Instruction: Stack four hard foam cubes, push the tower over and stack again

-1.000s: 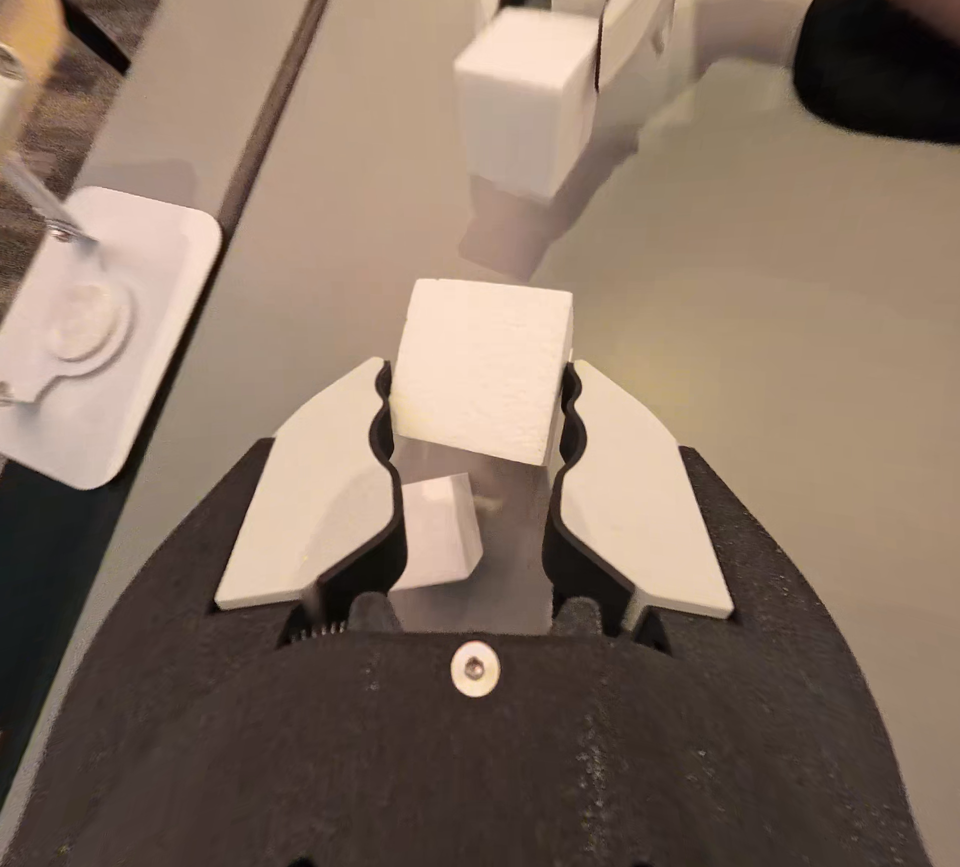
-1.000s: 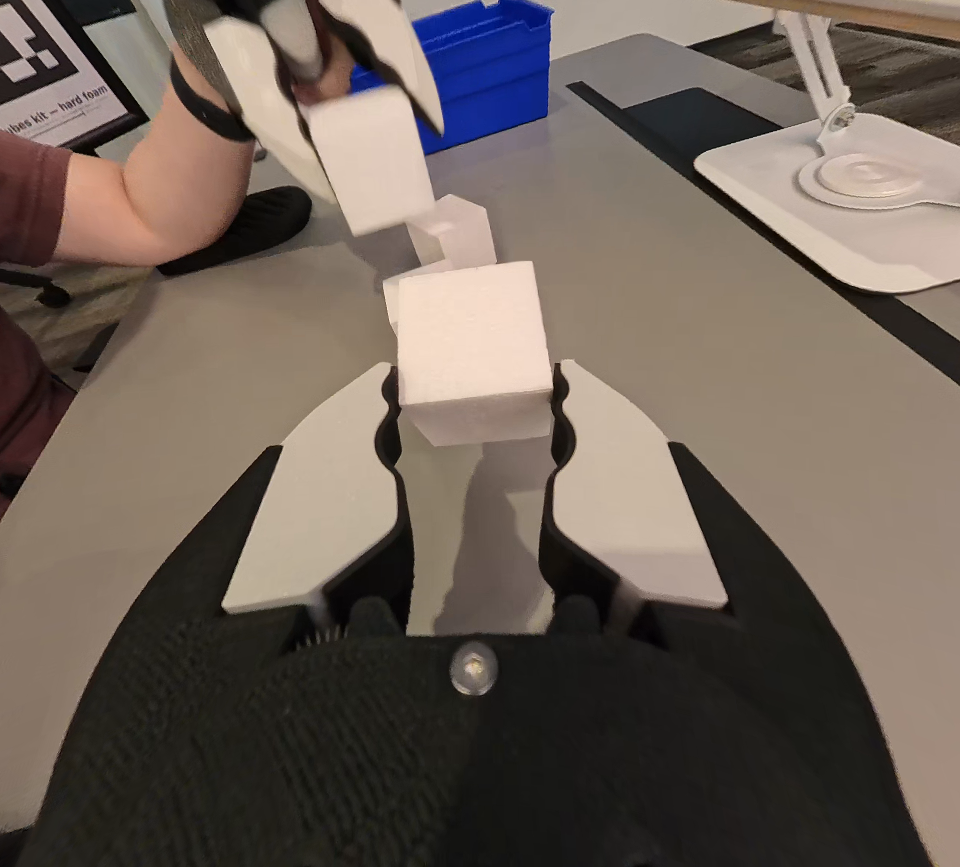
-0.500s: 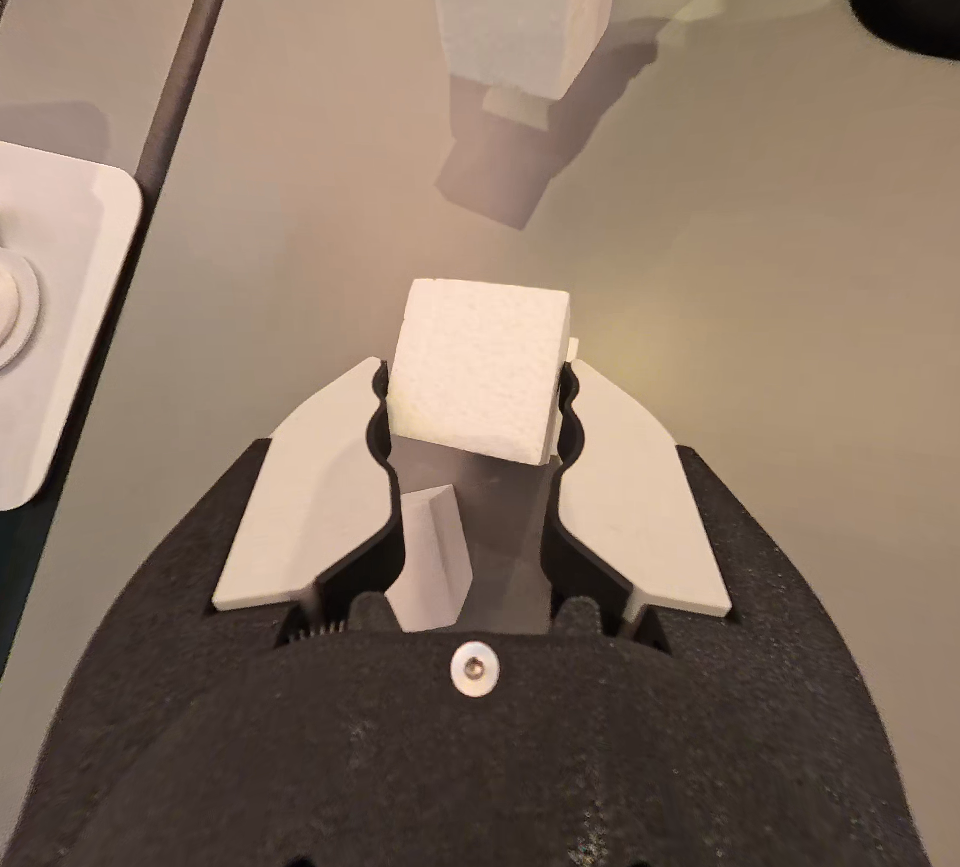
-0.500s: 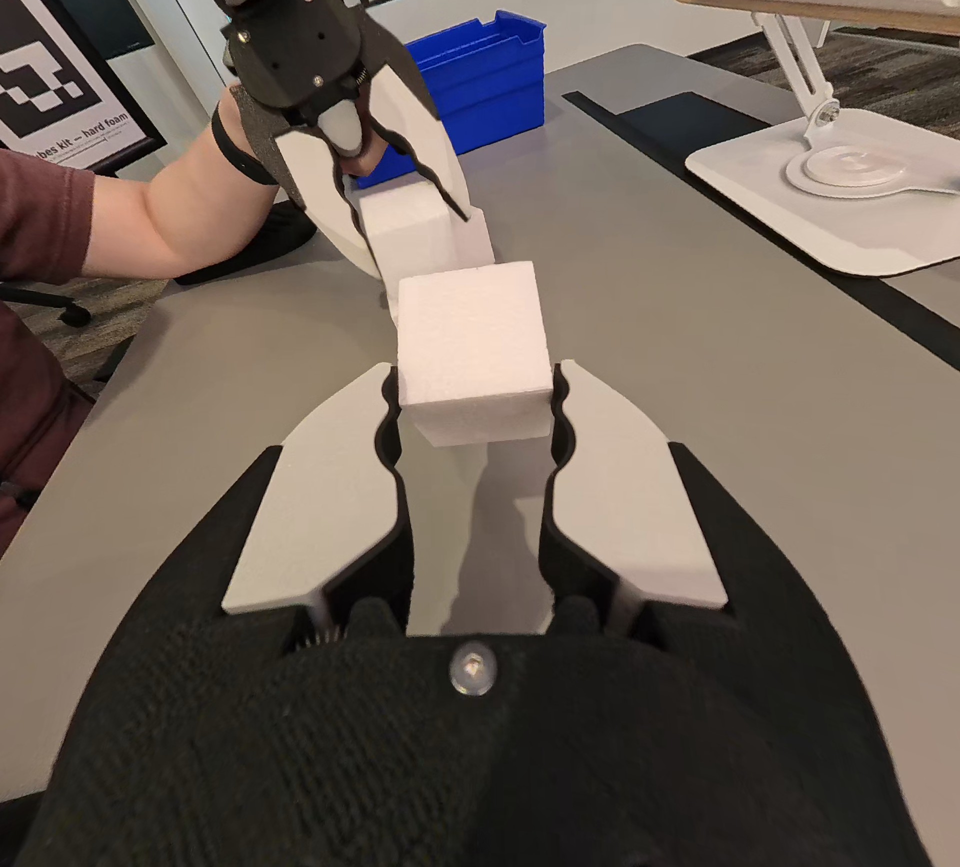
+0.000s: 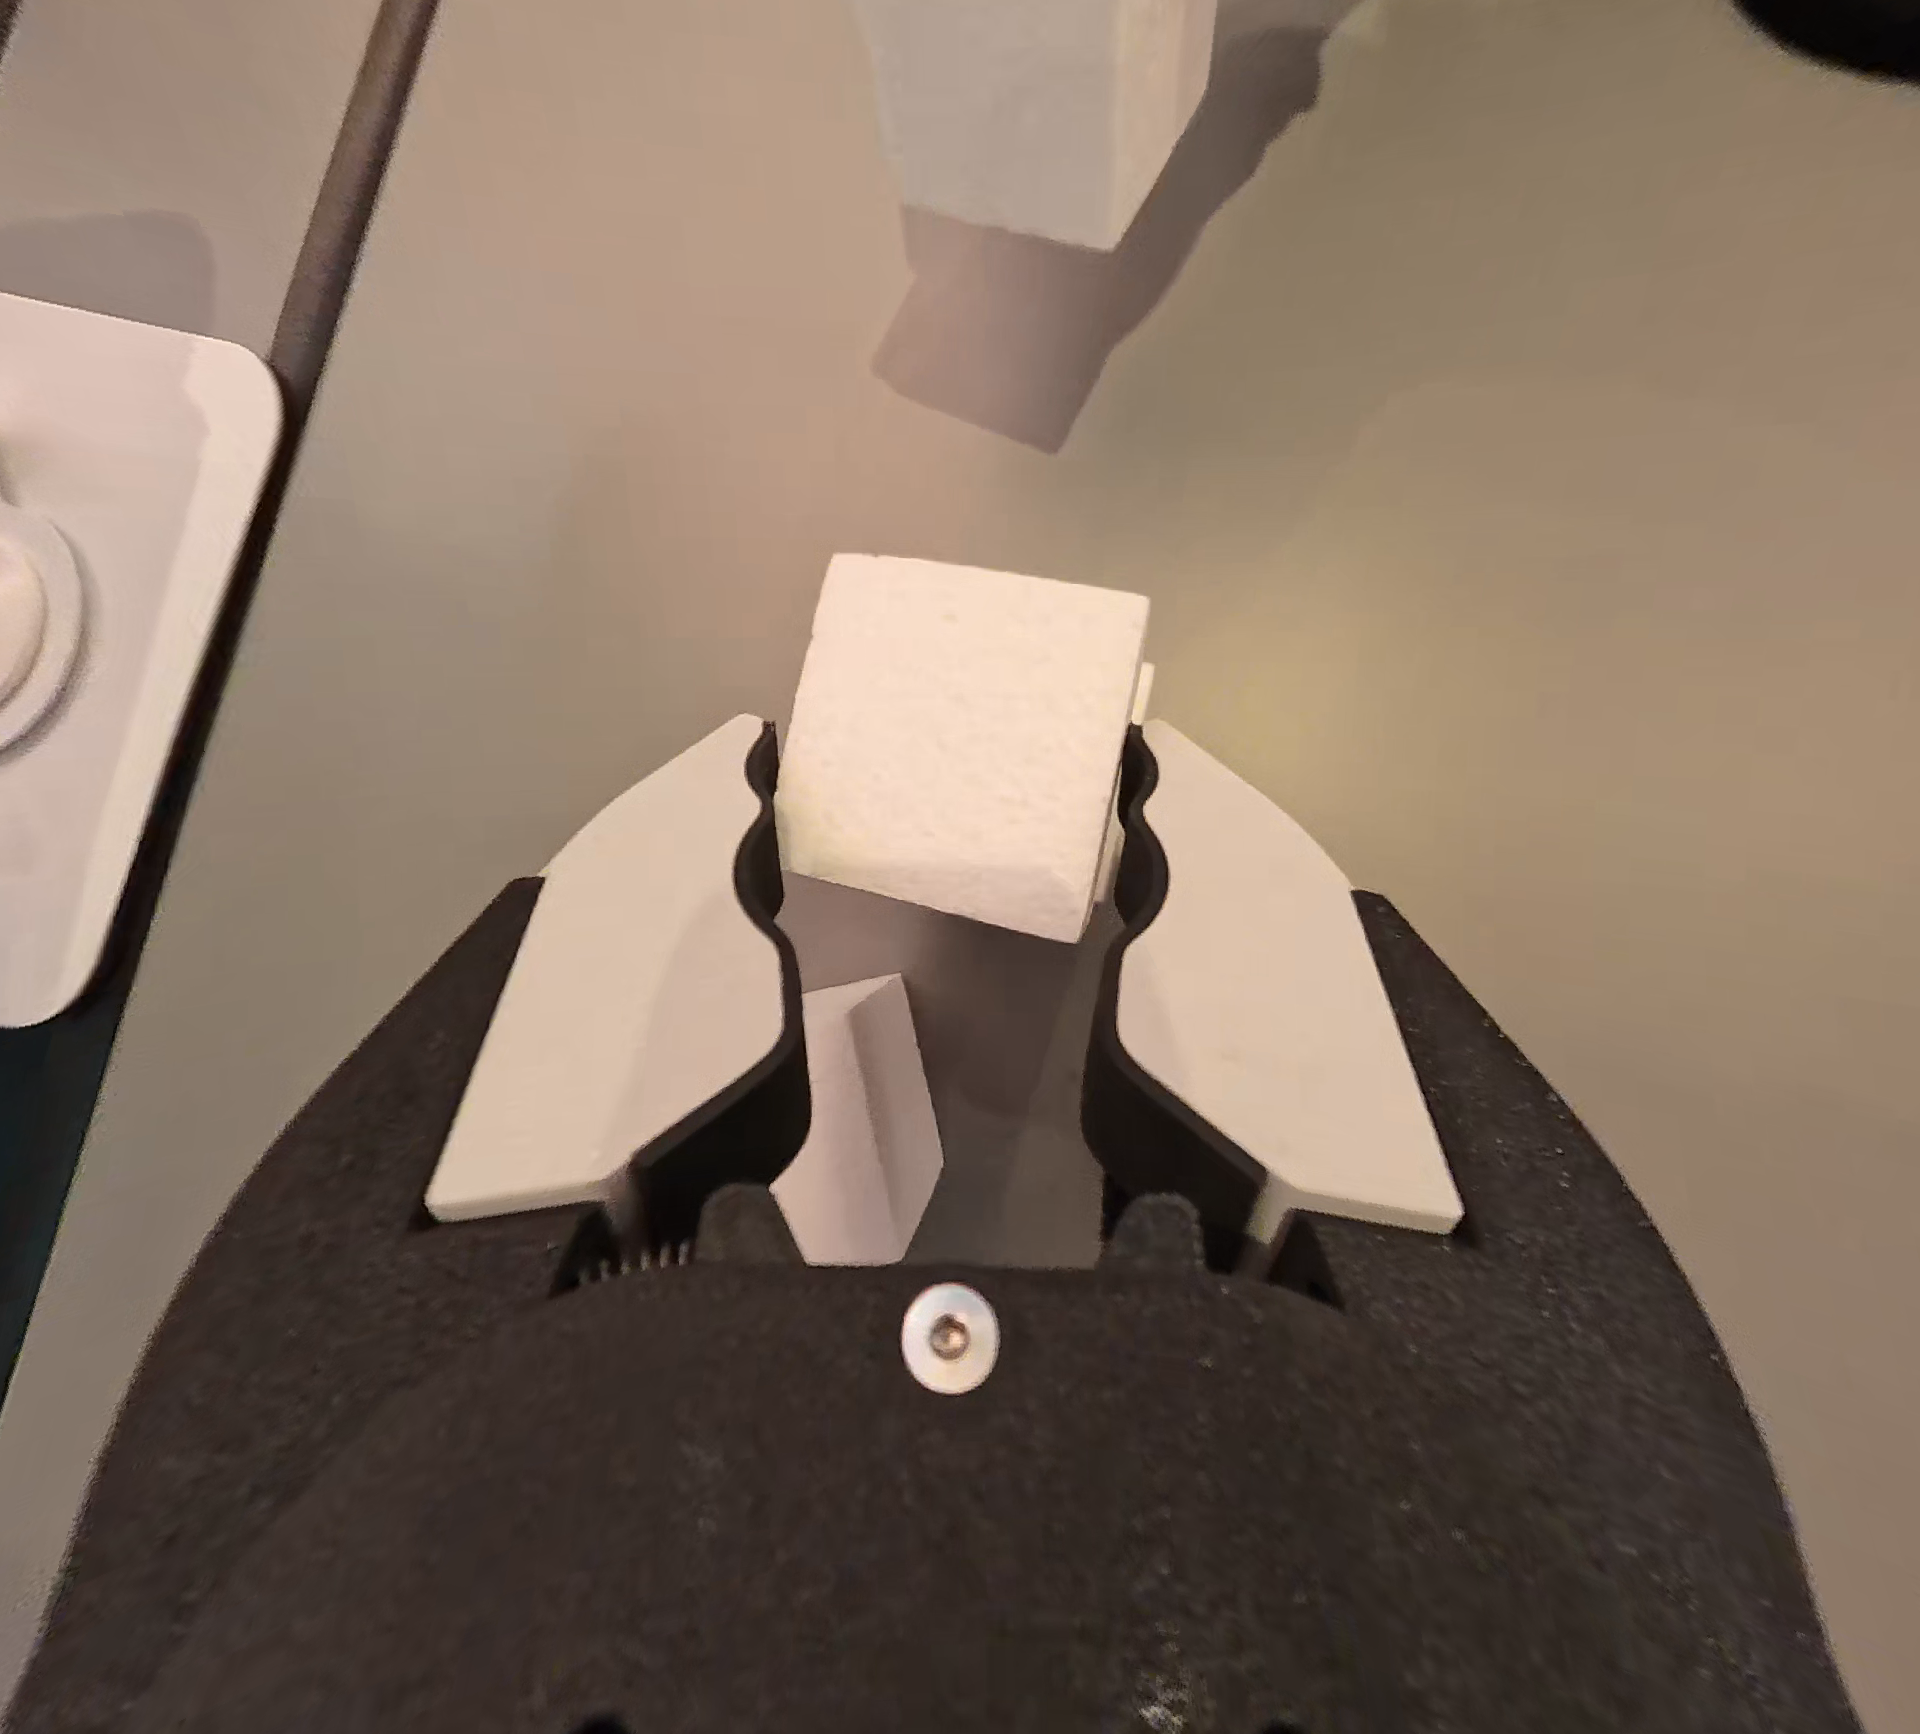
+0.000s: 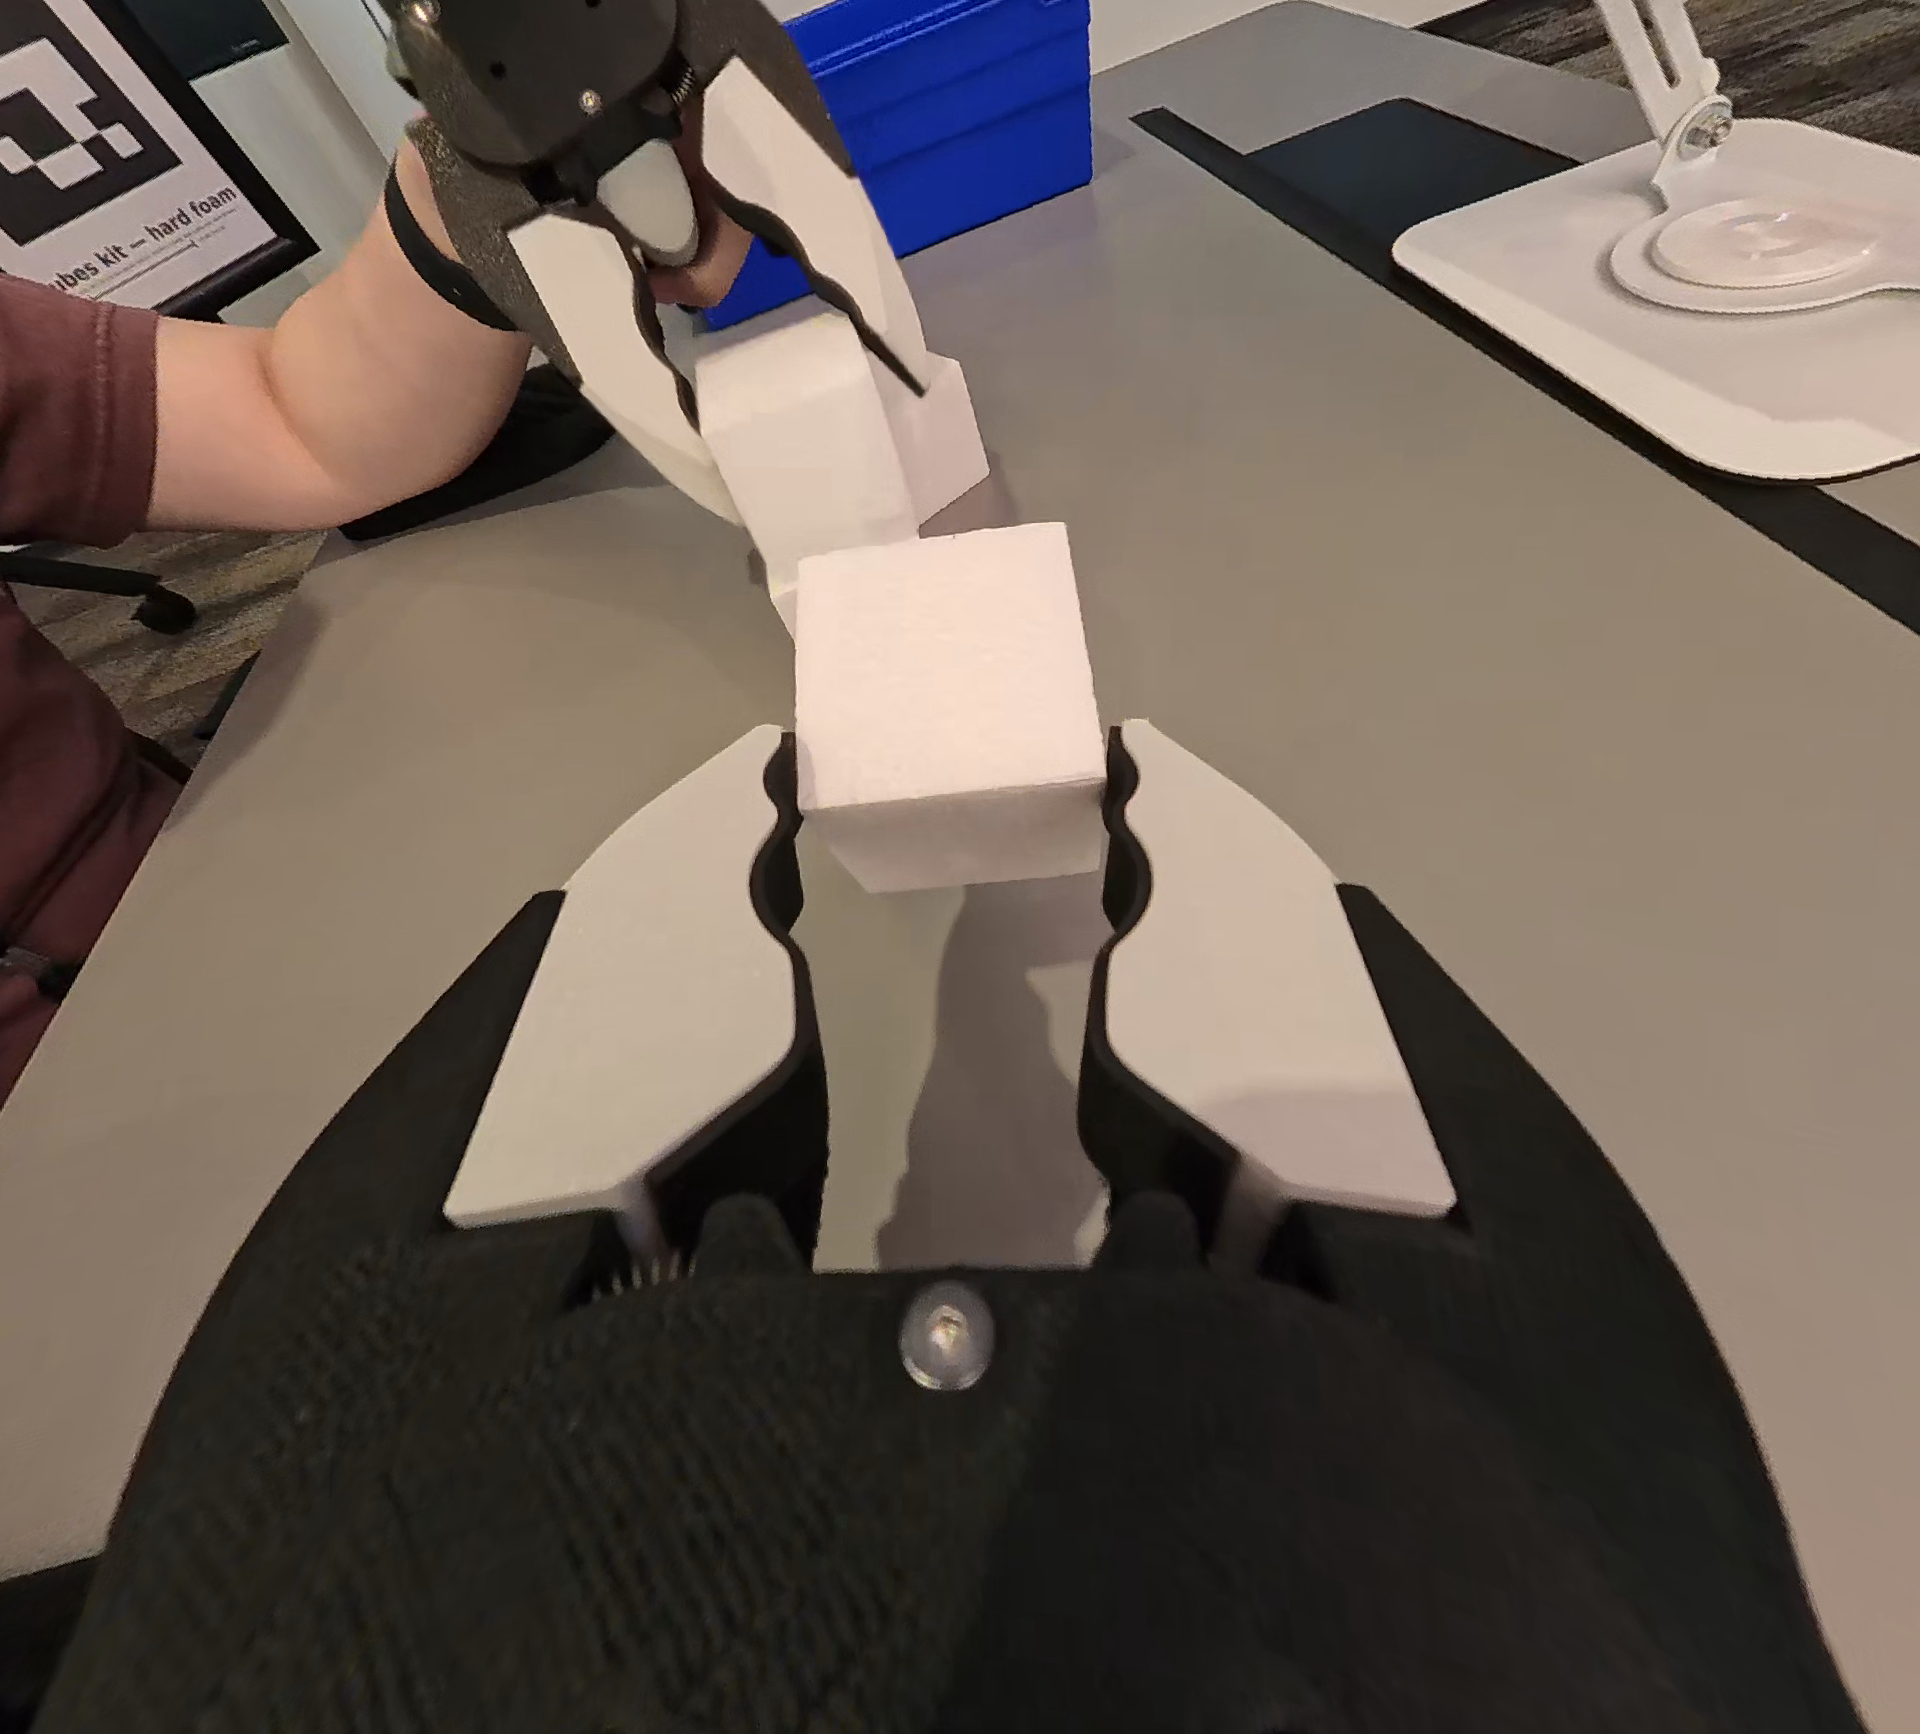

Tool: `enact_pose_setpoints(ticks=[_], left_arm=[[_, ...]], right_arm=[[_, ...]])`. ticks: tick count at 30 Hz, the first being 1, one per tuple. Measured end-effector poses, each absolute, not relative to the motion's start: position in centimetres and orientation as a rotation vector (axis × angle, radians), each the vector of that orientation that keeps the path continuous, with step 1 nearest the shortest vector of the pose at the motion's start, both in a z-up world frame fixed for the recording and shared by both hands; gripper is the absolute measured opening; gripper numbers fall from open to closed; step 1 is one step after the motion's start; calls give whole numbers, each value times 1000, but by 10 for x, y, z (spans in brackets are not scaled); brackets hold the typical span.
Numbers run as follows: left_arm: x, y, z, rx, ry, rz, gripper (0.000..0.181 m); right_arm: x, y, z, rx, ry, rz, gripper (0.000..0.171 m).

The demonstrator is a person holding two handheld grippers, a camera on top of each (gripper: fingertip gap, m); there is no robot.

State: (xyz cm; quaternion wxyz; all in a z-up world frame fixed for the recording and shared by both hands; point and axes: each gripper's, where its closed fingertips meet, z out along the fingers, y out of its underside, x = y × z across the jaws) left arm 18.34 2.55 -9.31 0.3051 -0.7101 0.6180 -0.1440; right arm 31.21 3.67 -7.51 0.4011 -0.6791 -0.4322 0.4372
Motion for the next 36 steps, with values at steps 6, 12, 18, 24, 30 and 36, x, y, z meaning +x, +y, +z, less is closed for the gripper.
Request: enact_pose_setpoints(ticks=[6, 12, 18, 24, 30, 36], left_arm=[[187, 23, -94, -1878, 1635, -404, 75], [158, 23, -63, -1932, 1605, -540, 90], [93, 53, -38, -2034, 1390, -497, 85], [91, 54, -83, -2150, 1424, -474, 98], [95, 59, -92, -2171, 1417, -511, 94], [91, 57, -96, -2172, 1451, -482, 92]], right_arm=[[312, 36, -76, -1721, -1091, 1114, 57], [286, 41, -33, -1614, -1074, 1072, 57], [217, 30, 21, -1600, -1174, 1108, 57], [181, 22, -13, -1756, -1405, 917, 57], [178, 19, -22, -1796, -1465, 834, 57], [180, 19, -32, -1816, -1487, 840, 57]])
